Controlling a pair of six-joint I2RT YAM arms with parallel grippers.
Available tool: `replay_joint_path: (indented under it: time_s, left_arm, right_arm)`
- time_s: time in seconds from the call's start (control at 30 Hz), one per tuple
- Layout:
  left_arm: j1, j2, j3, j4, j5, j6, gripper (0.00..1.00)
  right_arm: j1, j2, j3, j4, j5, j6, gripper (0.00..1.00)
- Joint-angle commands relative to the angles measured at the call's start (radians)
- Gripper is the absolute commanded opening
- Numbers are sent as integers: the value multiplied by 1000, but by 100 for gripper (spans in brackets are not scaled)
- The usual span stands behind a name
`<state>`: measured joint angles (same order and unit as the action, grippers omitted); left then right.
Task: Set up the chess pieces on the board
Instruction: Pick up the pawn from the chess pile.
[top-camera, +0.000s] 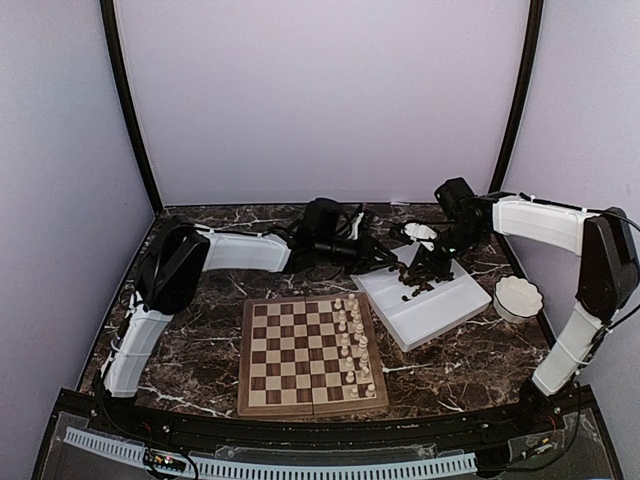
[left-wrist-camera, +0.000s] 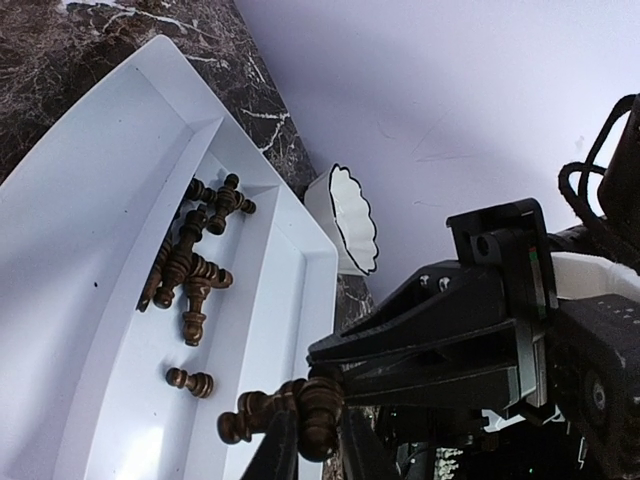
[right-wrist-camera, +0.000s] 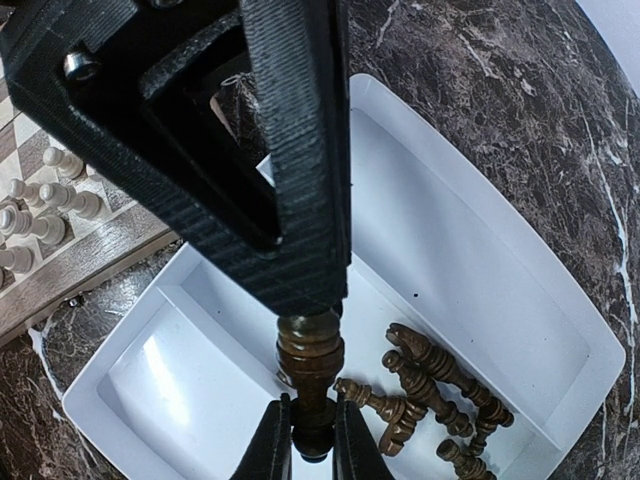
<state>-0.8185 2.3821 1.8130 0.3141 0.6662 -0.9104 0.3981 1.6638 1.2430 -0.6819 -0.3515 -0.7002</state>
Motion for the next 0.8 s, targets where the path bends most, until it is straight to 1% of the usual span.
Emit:
replay_joint_path:
  time_s: [0.0, 0.03, 0.13, 0.2, 0.33, 0.47, 0.63, 0.7, 0.77]
  left_arm:
    - [-4, 7, 34, 38, 3, -13, 13]
    - [-4, 9, 36, 40, 4, -13, 12]
    - [-4, 3, 45, 28, 1, 10, 2]
    - [-5, -11, 36, 27, -4, 22, 0]
    - [-5, -36, -22, 49, -8, 28, 0]
    - [-4, -43, -52, 52, -9, 27, 0]
    - [-5, -49, -55, 76, -2, 19, 0]
    - [-5, -58, -38, 51, 6, 31, 0]
    - [-4, -83, 0, -58, -6, 132, 0]
  right_arm:
    - [-2, -22, -2, -2, -11, -2, 4]
    - [-3, -20, -1, -1, -11, 3, 4]
    - [-17, -5, 0, 16, -2, 37, 3]
    - [-59, 19, -2, 32, -25, 56, 3]
    - [-124, 91, 24, 42, -33, 94, 2]
    - [-127, 112, 17, 77, -41, 115, 2]
    - [-127, 140, 25, 76, -53, 125, 3]
    - [-127, 133, 17, 80, -57, 126, 3]
    - [-127, 127, 8, 86, -57, 125, 3]
